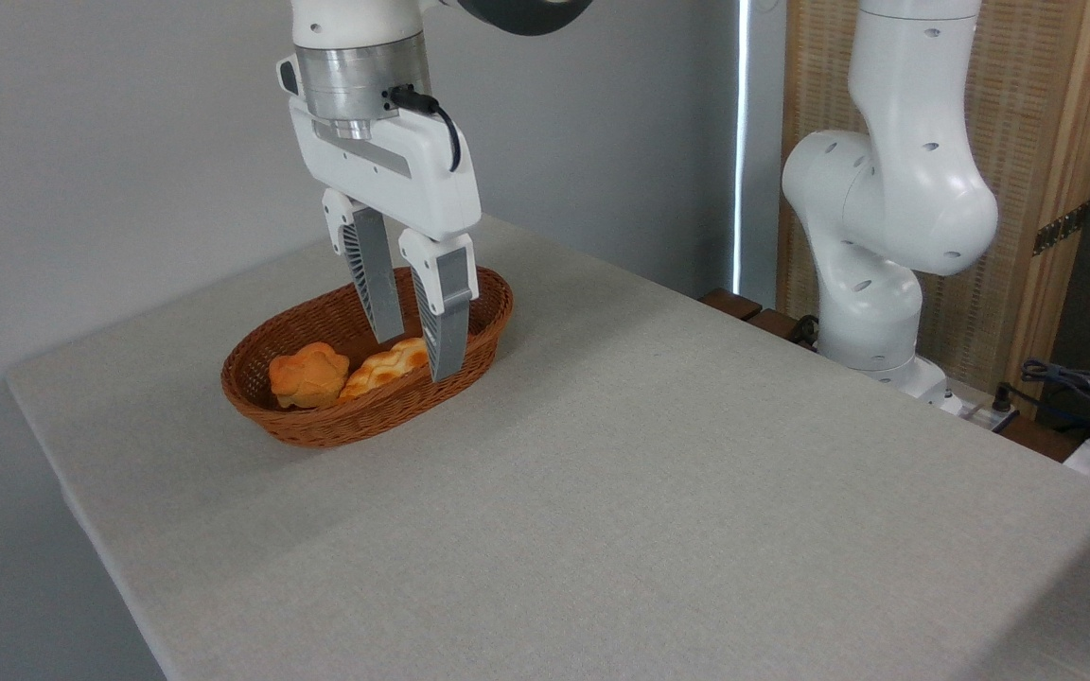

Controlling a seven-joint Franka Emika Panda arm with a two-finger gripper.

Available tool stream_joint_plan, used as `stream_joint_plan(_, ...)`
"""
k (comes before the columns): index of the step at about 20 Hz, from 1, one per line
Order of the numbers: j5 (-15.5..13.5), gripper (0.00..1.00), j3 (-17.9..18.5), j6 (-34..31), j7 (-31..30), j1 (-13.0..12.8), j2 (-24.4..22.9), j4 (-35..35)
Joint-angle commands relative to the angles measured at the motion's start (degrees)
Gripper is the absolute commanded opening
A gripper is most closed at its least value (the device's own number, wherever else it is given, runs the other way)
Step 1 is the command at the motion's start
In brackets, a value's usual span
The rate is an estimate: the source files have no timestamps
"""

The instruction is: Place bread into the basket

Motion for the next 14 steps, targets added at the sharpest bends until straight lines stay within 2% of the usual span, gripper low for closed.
stream_joint_plan(1,-0.2,1.0,0.3,-0.8,0.4,0.4,0.2,1.0)
stream_joint_plan(4,0.0,1.0,0.4,-0.7,0.4,0.6,0.5,1.3)
stream_joint_plan(7,0.0,1.0,0.4,-0.9,0.9,2.1,0.7,2.3)
stream_joint_plan(10,-0.1,1.0,0.6,-3.1,0.8,2.3,1.0,3.2)
stream_joint_plan(12,-0.4,1.0,2.5,-5.6,0.9,2.2,2.7,6.6)
stream_joint_plan(14,-0.6,1.0,2.8,-10.6,1.1,2.2,5.9,12.1)
